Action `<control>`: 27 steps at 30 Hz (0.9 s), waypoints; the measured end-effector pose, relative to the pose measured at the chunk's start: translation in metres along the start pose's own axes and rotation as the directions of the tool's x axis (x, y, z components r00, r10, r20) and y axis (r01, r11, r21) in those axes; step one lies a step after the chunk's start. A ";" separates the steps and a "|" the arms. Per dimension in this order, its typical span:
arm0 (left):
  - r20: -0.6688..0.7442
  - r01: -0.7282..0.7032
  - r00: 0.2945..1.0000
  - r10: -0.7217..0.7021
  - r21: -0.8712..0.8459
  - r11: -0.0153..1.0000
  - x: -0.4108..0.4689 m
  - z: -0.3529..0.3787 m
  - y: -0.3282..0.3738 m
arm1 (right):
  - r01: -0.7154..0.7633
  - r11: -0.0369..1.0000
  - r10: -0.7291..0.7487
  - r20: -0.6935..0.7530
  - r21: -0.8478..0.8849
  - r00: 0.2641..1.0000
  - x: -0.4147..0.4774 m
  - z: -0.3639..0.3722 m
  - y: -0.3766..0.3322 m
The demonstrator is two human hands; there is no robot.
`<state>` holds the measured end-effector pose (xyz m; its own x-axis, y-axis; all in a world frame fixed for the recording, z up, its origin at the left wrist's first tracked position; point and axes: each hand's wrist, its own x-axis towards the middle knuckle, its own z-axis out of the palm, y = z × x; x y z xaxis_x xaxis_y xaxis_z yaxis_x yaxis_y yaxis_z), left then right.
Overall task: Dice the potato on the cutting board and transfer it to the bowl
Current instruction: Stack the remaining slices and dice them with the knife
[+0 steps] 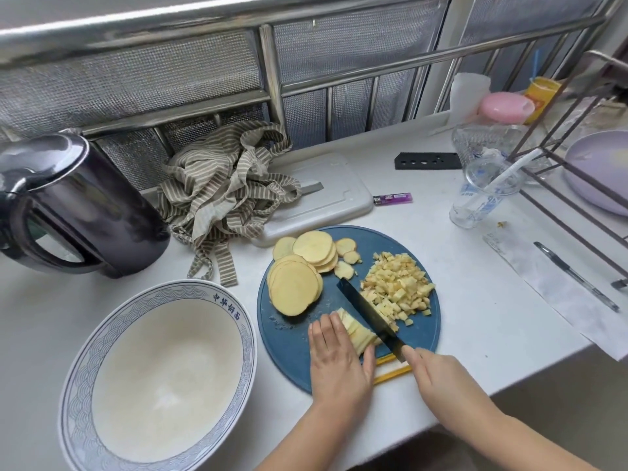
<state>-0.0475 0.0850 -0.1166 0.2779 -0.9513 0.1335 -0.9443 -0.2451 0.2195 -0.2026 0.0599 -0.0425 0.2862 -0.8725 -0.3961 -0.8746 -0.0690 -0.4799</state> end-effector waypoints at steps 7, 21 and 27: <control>-0.010 0.018 1.000 -0.018 0.025 1.000 -0.001 -0.004 0.001 | -0.028 0.984 0.027 0.009 0.174 1.000 -0.007 -0.008 0.008; -0.053 0.022 0.998 -0.023 -0.031 0.999 -0.002 -0.010 0.005 | 0.087 0.993 -0.091 -0.038 -0.084 0.995 0.004 0.008 -0.001; 0.006 0.000 1.000 0.000 -0.011 1.000 -0.001 -0.007 0.003 | 0.073 0.994 -0.076 -0.035 -0.086 0.996 0.004 0.008 0.002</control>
<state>-0.0494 0.0861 -0.1097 0.2770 -0.9523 0.1281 -0.9424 -0.2433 0.2297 -0.2003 0.0602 -0.0511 0.3381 -0.8810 -0.3309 -0.8817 -0.1737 -0.4386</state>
